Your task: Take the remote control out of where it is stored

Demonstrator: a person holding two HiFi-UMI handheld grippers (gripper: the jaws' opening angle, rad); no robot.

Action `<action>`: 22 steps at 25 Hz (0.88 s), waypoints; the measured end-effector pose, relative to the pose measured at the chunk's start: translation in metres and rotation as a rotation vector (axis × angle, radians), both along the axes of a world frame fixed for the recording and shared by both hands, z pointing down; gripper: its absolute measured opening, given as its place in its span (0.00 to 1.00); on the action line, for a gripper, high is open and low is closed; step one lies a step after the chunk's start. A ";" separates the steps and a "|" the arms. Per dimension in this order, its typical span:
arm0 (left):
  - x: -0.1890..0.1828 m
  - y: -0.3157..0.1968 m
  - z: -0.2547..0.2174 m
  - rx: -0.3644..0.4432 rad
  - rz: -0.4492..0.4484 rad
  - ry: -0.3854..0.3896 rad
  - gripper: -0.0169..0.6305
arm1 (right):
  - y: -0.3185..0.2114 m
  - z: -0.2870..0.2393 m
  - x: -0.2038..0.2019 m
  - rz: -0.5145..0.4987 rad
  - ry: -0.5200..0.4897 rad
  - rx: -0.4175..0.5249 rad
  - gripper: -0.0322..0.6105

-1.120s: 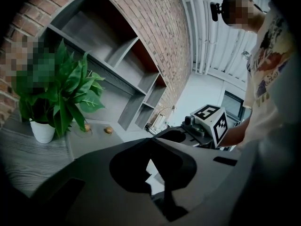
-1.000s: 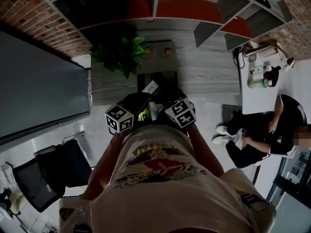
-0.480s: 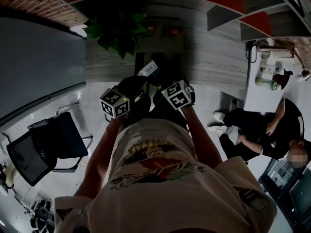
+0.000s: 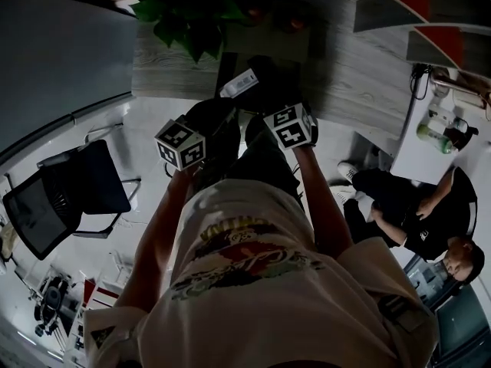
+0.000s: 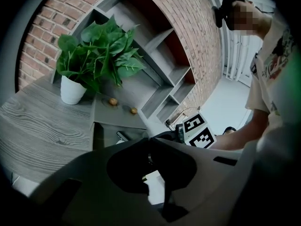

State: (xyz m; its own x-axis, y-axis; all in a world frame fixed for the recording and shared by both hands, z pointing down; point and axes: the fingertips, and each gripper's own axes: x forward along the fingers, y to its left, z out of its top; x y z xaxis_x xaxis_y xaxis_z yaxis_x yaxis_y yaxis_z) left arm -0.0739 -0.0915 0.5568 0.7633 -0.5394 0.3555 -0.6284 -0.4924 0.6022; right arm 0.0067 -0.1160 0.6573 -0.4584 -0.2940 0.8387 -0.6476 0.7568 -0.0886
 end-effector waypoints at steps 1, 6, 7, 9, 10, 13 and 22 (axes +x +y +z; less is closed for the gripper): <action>0.000 0.000 0.002 -0.003 -0.006 0.000 0.04 | -0.001 0.003 0.000 -0.010 0.011 -0.003 0.36; 0.000 0.005 0.008 -0.019 -0.019 -0.013 0.04 | 0.000 0.016 0.000 -0.052 0.053 -0.013 0.39; 0.000 0.006 0.009 -0.022 -0.023 -0.013 0.03 | -0.001 0.018 0.000 -0.052 0.056 -0.012 0.39; -0.002 0.006 0.010 -0.029 -0.032 -0.009 0.04 | -0.004 0.020 0.001 -0.051 0.062 -0.006 0.39; -0.003 0.006 0.010 -0.032 -0.037 -0.008 0.03 | -0.005 0.022 0.001 -0.052 0.065 -0.004 0.39; -0.006 0.006 0.012 -0.037 -0.049 -0.007 0.04 | -0.007 0.027 0.002 -0.050 0.067 -0.015 0.40; -0.007 0.004 0.010 -0.038 -0.047 -0.012 0.03 | -0.010 0.031 0.002 -0.046 0.080 -0.013 0.40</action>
State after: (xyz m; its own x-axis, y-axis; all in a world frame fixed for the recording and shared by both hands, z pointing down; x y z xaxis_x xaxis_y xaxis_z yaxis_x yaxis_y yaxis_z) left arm -0.0813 -0.0875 0.5668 0.7329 -0.5605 0.3856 -0.6577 -0.4388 0.6123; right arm 0.0088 -0.1255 0.6887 -0.4031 -0.2624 0.8768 -0.6172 0.7853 -0.0487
